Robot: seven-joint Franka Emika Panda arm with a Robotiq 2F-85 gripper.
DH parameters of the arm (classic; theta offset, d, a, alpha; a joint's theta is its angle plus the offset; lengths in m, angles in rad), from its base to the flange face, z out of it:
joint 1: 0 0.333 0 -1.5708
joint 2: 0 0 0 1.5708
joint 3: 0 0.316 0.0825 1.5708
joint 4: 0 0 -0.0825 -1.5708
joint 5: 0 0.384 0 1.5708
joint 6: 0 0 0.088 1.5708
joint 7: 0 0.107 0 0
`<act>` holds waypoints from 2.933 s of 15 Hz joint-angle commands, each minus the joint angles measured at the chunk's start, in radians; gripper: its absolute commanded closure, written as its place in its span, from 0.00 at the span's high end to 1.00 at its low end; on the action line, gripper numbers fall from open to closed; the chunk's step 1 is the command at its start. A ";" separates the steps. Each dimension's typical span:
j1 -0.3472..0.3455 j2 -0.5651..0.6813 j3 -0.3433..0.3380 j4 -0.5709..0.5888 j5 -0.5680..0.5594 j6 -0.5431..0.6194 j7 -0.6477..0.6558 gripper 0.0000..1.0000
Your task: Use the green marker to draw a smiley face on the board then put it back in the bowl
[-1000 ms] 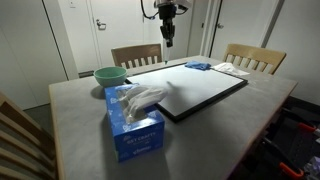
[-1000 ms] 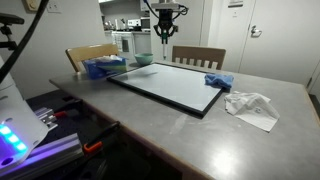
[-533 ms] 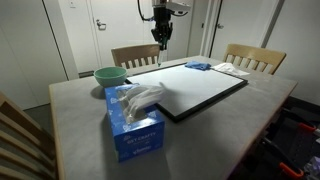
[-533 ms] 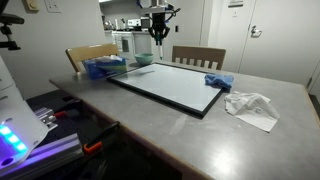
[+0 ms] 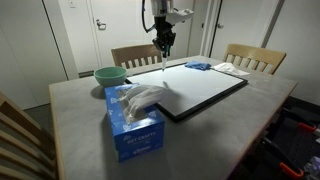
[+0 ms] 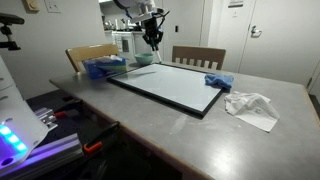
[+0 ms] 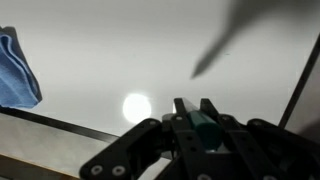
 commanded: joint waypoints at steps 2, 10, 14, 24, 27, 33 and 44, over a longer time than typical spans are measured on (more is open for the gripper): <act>0.045 -0.066 -0.054 -0.142 -0.156 0.138 0.067 0.05; -0.100 -0.085 0.013 -0.210 0.079 0.320 -0.077 0.05; -0.185 -0.089 0.053 -0.200 0.268 0.297 -0.220 0.05; -0.236 0.025 0.059 -0.033 0.359 0.183 -0.353 0.05; -0.235 0.069 0.059 0.017 0.352 0.156 -0.369 0.05; -0.226 0.127 0.058 0.079 0.339 0.119 -0.376 0.05; -0.210 0.134 0.049 0.096 0.327 0.053 -0.350 0.05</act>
